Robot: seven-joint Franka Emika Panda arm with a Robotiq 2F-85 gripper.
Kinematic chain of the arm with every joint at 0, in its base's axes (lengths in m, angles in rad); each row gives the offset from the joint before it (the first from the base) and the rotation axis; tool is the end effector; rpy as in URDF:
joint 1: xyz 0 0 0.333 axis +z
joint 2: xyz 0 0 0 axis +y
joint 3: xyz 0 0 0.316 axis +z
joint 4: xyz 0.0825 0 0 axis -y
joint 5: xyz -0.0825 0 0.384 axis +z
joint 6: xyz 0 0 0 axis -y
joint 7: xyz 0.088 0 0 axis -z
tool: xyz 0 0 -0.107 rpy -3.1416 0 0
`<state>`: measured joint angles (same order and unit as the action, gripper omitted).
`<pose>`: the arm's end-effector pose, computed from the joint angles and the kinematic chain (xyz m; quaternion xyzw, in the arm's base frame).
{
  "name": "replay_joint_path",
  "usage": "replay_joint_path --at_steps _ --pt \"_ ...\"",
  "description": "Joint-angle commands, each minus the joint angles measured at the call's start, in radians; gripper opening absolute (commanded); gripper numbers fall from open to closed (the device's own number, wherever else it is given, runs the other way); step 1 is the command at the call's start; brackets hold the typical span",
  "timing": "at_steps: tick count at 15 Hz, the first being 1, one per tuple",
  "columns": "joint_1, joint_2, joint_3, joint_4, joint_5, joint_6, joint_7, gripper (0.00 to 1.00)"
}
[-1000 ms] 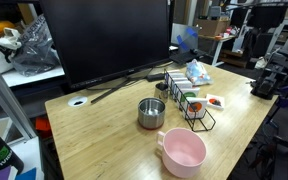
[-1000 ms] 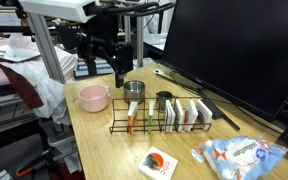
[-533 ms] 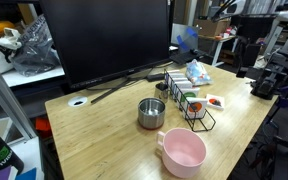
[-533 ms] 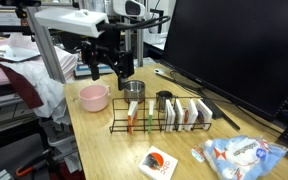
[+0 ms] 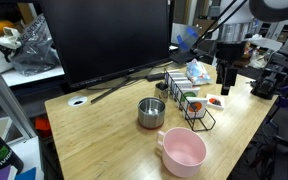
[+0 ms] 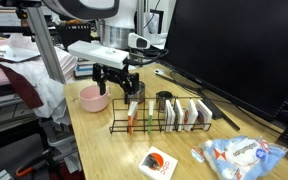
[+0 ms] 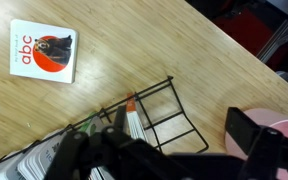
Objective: Remove the first book in the object and place it on the table
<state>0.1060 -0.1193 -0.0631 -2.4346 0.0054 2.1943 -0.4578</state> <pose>0.4566 0.0199 0.3401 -0.9673 -0.2461 0.0581 0.0182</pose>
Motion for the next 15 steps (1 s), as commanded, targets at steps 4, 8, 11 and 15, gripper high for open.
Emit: replay_joint_path --at_steps 4,8,11,15 --pt "-0.022 0.001 0.022 0.01 0.003 -0.003 -0.004 1.0" --pt "-0.018 0.061 0.028 0.031 0.025 0.044 -0.022 1.0" --pt "-0.022 0.126 0.045 0.054 -0.019 0.106 0.004 1.0" --pt "-0.03 0.225 0.062 0.102 -0.04 0.189 -0.004 1.0"
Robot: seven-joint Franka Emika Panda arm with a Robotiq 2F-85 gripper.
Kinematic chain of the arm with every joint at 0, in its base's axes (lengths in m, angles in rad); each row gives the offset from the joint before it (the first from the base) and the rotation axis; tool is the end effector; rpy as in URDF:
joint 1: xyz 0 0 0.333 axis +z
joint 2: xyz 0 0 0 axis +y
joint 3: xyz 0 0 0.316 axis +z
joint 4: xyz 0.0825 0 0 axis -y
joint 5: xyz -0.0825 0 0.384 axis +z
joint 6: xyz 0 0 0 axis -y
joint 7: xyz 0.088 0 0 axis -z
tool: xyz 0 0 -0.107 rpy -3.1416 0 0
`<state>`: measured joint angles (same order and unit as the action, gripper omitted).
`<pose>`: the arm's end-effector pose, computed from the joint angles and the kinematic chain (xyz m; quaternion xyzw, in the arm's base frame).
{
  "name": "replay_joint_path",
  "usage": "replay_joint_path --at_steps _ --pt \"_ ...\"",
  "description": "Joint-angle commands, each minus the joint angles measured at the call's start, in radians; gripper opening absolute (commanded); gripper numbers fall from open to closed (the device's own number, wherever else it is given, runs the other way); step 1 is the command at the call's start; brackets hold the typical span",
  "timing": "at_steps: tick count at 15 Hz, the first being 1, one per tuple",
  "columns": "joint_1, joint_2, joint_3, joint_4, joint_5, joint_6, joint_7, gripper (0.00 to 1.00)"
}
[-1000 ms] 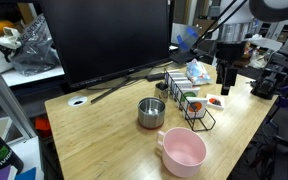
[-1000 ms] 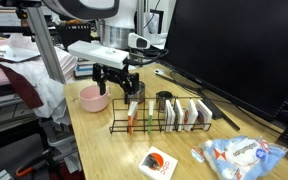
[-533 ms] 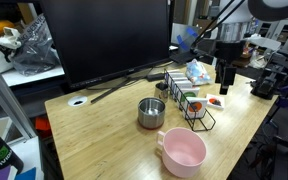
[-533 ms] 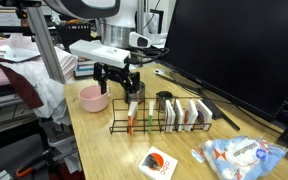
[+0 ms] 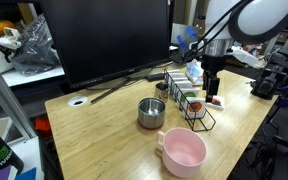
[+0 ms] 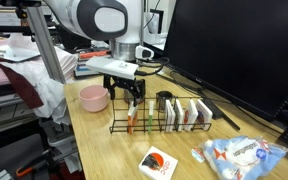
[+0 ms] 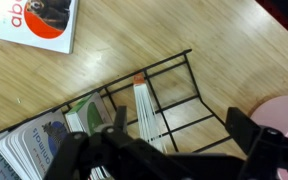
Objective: Remove the first book in the object and place it on the table
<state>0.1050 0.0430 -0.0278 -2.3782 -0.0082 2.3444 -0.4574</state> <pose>0.4894 0.0377 0.2976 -0.9630 -0.2668 0.0383 0.0039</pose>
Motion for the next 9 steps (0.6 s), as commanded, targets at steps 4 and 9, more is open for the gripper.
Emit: replay_joint_path --at_steps 4,9 --pt "-0.042 0.164 0.034 0.105 -0.058 0.084 0.017 1.0" --pt "-0.052 0.244 0.041 0.167 -0.104 0.094 0.024 1.0"
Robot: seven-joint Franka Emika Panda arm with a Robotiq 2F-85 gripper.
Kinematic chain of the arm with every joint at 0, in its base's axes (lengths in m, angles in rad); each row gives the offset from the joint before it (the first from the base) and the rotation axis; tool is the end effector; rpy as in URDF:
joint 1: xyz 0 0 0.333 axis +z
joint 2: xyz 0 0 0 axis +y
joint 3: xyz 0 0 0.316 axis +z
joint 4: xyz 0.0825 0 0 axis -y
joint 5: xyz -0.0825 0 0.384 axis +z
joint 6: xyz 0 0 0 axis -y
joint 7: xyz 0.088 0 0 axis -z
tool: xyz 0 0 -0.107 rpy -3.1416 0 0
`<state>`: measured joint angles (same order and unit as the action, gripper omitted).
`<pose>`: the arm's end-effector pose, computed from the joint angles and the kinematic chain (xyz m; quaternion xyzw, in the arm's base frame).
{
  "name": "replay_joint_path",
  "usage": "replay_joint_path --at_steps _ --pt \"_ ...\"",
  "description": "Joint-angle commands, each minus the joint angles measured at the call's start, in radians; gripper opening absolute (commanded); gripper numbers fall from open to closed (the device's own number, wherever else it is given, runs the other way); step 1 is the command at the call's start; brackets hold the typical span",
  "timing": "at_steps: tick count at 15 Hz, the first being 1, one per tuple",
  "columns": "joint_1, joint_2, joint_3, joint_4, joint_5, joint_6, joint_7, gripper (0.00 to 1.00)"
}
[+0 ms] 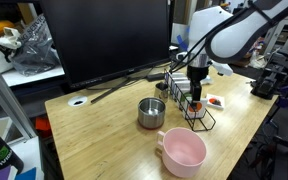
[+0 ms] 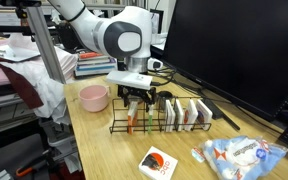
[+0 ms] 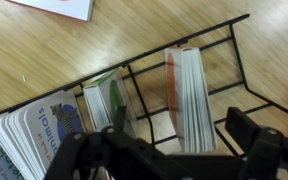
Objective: Remove the first book in the object and place it on the table
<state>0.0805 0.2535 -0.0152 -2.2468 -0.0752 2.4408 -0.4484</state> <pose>0.5353 0.0348 0.2478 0.9585 0.2824 -0.0340 0.0192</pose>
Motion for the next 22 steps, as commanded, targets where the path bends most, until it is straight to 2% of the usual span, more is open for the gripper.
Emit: replay_joint_path --at_steps 1,3,13,15,16,18,22 --pt "-0.027 0.044 0.03 0.043 -0.047 -0.004 0.018 1.0" --pt "-0.029 0.059 0.032 0.05 -0.059 -0.004 0.021 0.73" --pt "-0.034 0.065 0.033 0.064 -0.088 -0.02 0.027 0.02" --pt "-0.028 0.043 0.025 0.058 -0.106 -0.034 0.051 0.0" --pt "-0.026 0.03 0.022 0.052 -0.118 -0.035 0.066 0.04" --pt "-0.025 -0.007 0.02 0.037 -0.135 -0.04 0.099 0.04" --pt "-0.013 -0.134 0.026 -0.022 -0.159 -0.048 0.182 0.04"
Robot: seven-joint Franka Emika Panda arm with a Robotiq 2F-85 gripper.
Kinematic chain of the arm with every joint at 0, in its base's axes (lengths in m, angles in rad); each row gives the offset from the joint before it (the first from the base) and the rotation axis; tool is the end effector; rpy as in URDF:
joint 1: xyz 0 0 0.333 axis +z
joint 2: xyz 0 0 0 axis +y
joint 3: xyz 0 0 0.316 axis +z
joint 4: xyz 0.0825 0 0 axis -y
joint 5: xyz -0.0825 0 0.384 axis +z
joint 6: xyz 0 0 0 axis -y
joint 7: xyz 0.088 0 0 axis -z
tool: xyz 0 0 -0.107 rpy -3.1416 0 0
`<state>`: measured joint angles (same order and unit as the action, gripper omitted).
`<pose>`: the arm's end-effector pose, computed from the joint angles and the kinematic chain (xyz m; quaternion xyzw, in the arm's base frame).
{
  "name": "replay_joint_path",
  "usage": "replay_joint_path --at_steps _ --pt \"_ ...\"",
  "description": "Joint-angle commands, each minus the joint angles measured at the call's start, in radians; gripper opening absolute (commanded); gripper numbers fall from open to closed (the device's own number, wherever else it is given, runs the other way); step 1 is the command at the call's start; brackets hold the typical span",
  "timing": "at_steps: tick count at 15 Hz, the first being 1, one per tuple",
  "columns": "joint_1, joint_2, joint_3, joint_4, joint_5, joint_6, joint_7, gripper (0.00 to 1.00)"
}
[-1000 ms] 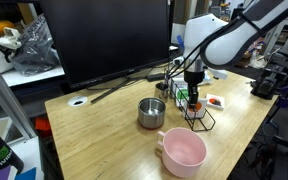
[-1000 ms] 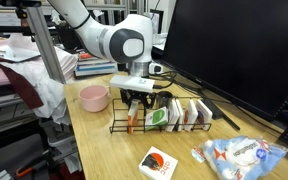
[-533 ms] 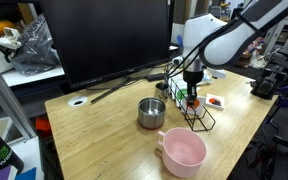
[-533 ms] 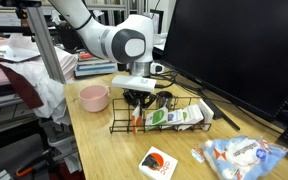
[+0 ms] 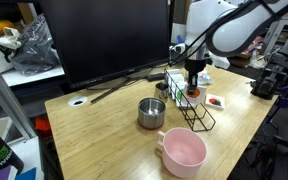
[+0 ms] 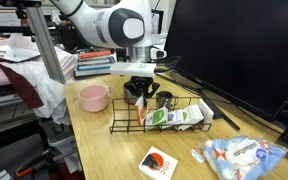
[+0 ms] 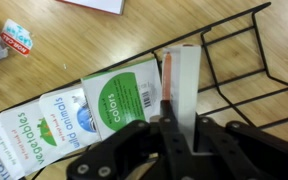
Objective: Remove the first book in the object and place it on the table
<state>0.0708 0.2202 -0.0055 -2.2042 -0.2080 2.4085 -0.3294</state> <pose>0.5494 0.0347 0.2799 0.9600 0.2712 -0.0170 0.0678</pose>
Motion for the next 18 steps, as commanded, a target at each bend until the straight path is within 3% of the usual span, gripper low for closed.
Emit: replay_joint_path --at_steps 1,7,12,18 --pt "-0.005 -0.128 0.02 -0.075 -0.019 -0.015 0.072 0.04" --pt "-0.063 -0.21 -0.022 -0.115 0.053 0.054 0.144 0.04" --pt "-0.13 -0.187 -0.076 -0.178 0.173 0.082 0.146 0.04" --pt "-0.143 -0.128 -0.072 -0.251 0.305 0.059 0.133 0.04"
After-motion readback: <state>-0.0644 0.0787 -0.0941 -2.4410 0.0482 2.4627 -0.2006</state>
